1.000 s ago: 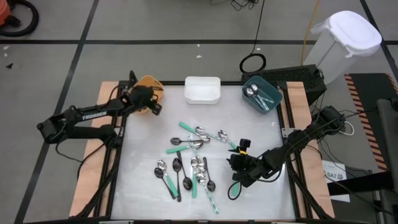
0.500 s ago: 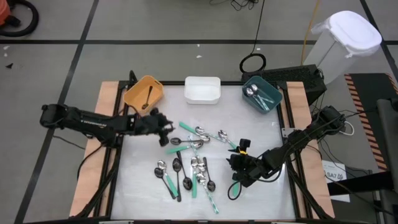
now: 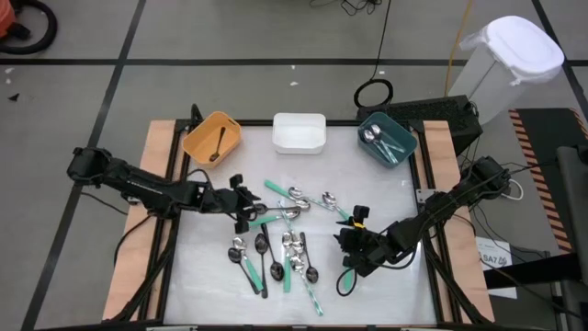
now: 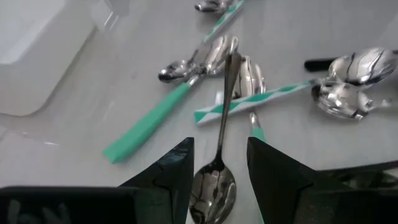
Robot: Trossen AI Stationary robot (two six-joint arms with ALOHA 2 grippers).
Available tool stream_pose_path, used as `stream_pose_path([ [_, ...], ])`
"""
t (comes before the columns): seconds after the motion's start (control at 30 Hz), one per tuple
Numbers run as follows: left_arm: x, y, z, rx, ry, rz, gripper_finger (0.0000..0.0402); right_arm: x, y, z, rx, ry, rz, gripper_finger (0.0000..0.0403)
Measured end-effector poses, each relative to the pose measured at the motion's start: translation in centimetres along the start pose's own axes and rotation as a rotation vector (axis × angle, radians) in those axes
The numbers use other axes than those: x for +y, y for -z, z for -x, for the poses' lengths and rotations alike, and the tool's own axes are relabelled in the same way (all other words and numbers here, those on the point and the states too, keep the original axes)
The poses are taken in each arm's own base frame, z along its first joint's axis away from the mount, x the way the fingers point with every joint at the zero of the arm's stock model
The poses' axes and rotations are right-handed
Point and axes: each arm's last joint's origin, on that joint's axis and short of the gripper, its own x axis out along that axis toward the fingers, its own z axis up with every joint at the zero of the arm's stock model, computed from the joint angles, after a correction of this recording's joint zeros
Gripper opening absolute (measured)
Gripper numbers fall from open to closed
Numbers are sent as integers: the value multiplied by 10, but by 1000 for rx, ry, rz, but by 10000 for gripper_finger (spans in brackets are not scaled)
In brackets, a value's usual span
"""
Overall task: Sort silverware by color (type)
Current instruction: Put the black spoon into the orange bin
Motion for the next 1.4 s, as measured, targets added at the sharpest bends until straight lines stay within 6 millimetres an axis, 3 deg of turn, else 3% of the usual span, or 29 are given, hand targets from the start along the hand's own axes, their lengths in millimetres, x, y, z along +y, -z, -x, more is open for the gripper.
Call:
stream_pose_path([
  [0.27, -8, 7, -30, -1, -1, -30, 149, 0, 0, 0, -2, -1, 1, 184],
  [0.57, -8, 18, -50, 41, -16, -24, 149, 0, 0, 0, -2, 0, 5, 184],
  [1.2, -2, 31, -76, 61, 32, -20, 149, 0, 0, 0, -2, 1, 7, 184],
  [1.4, -2, 31, -77, 62, 40, -31, 108, 0, 0, 0, -2, 1, 9, 184],
])
